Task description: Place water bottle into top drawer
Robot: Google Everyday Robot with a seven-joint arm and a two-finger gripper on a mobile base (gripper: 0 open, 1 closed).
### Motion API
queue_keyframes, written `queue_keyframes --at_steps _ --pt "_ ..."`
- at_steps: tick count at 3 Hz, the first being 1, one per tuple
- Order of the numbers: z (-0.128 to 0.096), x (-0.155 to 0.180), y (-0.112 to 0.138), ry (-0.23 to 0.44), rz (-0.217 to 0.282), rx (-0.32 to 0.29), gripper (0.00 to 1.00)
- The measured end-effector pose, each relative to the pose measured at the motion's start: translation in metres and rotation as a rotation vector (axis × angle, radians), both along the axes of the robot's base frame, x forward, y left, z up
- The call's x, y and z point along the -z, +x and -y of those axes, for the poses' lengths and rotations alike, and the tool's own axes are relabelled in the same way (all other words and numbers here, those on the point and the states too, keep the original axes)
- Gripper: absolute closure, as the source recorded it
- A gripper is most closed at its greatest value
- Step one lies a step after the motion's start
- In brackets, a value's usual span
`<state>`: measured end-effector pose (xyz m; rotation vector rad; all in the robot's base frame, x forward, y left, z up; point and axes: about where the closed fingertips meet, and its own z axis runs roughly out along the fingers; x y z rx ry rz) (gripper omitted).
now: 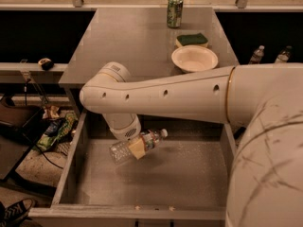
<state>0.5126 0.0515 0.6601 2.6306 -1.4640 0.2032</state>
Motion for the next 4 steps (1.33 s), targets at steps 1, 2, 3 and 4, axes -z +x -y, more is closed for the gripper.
queue_keyframes --at_steps 1,2,3,4 --pt "0.000 0.000 0.000 0.000 0.000 0.000 0.11" --pt "0.000 0.000 0.000 0.000 0.000 -0.001 0.00" --pt "-0.014 -0.013 -0.007 0.022 0.024 -0.077 0.00" --pt "-0.053 -0.070 -0.018 0.047 0.071 -0.186 0.00"
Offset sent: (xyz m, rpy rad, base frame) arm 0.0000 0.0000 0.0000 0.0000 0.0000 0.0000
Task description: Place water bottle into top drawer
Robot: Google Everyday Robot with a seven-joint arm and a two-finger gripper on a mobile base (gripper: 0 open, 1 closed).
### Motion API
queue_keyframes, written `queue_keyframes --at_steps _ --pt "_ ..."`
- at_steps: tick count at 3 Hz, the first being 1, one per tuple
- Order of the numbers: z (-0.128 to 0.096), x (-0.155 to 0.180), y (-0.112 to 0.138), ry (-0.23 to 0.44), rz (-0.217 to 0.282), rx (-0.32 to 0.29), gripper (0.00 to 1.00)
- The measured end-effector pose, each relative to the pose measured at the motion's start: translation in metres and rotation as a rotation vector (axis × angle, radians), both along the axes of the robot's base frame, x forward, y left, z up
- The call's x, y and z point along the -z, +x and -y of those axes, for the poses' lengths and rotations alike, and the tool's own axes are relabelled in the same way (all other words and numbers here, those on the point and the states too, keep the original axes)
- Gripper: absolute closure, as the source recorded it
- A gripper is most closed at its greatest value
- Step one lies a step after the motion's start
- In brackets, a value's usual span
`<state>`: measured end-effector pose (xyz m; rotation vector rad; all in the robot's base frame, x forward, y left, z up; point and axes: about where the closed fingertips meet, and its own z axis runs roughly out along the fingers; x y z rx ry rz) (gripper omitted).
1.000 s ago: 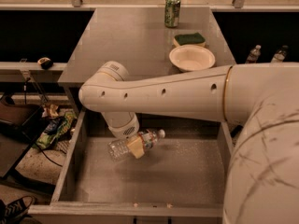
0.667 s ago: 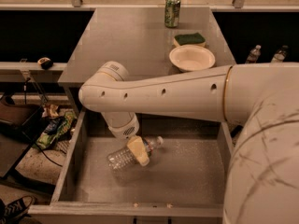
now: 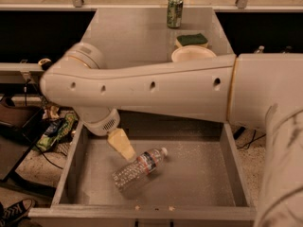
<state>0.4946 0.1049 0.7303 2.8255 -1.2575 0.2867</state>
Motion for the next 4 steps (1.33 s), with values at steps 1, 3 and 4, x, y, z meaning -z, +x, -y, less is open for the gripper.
queue_keyframes --at_steps 1,3,4 --pt "-0.030 -0.088 0.002 0.057 0.095 -0.043 0.00" --pt "0.028 -0.200 0.069 0.289 0.227 0.350 0.00" --pt "0.099 -0.199 0.089 0.394 0.253 0.576 0.00"
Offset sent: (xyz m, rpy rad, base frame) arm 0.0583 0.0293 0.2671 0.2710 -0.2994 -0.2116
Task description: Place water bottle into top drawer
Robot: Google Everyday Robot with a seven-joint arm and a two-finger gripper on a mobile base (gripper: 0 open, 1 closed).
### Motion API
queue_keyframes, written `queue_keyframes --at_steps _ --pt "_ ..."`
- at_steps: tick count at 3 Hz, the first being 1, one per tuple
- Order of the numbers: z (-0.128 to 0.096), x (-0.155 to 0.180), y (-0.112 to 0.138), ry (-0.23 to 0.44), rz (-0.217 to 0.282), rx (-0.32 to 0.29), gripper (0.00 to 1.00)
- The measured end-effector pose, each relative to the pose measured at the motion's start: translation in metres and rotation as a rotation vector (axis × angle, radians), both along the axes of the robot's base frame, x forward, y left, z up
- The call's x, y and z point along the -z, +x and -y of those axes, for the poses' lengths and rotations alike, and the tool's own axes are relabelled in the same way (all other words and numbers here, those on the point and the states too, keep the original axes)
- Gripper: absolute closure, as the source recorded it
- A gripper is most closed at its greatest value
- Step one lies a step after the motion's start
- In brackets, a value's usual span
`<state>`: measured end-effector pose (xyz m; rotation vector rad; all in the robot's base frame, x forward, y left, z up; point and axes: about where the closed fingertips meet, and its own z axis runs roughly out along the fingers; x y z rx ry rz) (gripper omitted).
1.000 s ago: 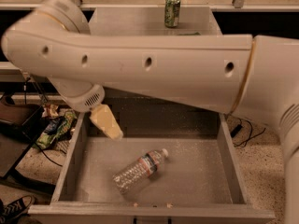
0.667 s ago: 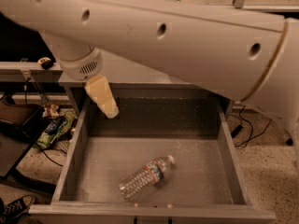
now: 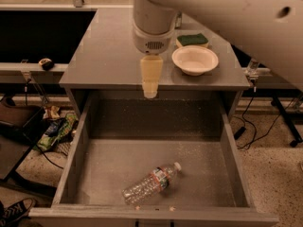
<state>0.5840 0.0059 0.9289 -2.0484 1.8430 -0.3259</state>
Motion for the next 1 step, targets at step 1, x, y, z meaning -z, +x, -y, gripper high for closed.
queue_keyframes --at_steps 1 --pt "0.0619 -0.0076 -0.0073 0.111 0.052 0.181 0.00"
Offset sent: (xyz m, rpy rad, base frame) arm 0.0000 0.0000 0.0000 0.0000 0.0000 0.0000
